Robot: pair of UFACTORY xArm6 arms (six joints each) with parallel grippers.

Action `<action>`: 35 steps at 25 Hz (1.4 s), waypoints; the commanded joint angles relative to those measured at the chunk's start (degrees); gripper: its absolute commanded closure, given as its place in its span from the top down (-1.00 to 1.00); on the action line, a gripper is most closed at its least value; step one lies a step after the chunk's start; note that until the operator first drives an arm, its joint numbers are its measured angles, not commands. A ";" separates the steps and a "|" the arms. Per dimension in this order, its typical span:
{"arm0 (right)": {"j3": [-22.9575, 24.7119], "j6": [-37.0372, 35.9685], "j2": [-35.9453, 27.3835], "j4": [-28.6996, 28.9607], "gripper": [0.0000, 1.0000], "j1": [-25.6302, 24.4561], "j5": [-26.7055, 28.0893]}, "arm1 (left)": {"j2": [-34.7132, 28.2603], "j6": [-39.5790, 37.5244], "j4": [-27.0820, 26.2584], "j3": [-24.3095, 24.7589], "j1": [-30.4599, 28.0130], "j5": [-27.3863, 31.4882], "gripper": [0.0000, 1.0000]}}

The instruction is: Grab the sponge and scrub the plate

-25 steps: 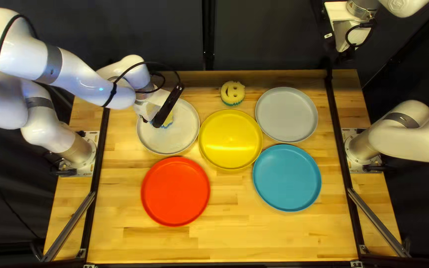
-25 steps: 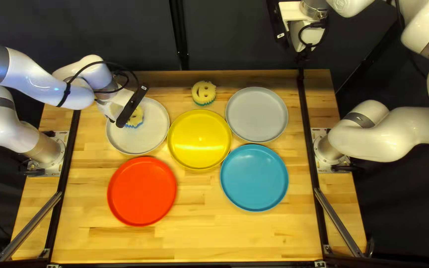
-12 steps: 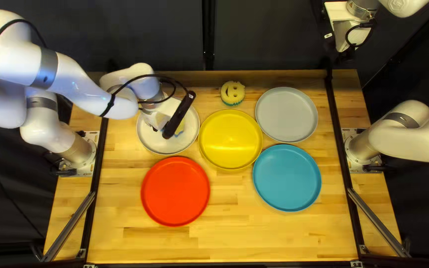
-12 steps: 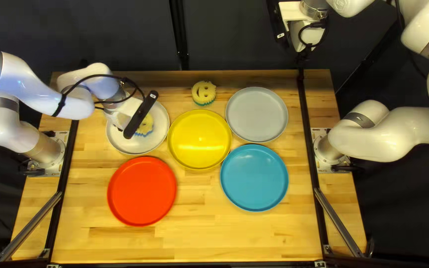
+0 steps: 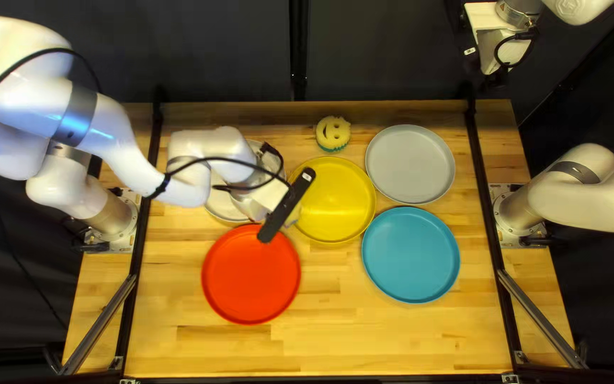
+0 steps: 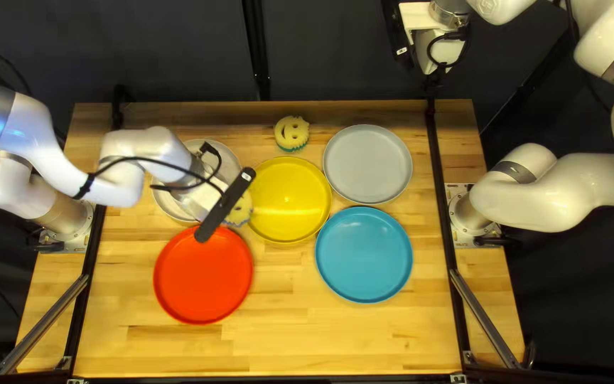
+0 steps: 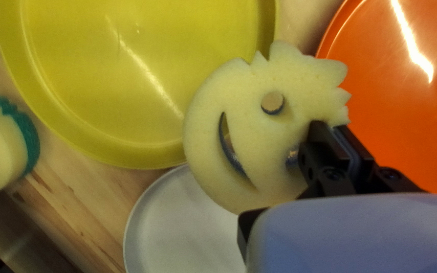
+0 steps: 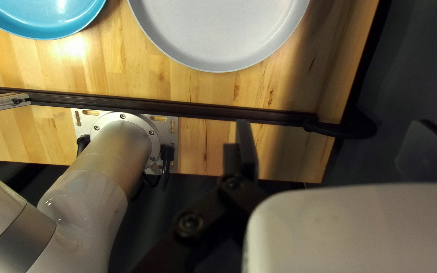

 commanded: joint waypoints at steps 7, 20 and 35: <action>0.00 0.00 0.00 0.00 1.00 0.00 0.00 | 16.67 13.65 -10.78 -11.19 -6.74 -8.93 -1.00; 0.00 0.00 0.00 0.00 1.00 0.00 0.00 | 14.73 22.36 -17.54 -10.20 -6.73 -7.93 1.00; 0.00 0.00 0.00 0.00 1.00 0.00 0.00 | -19.13 19.93 -11.52 8.14 11.67 11.74 1.00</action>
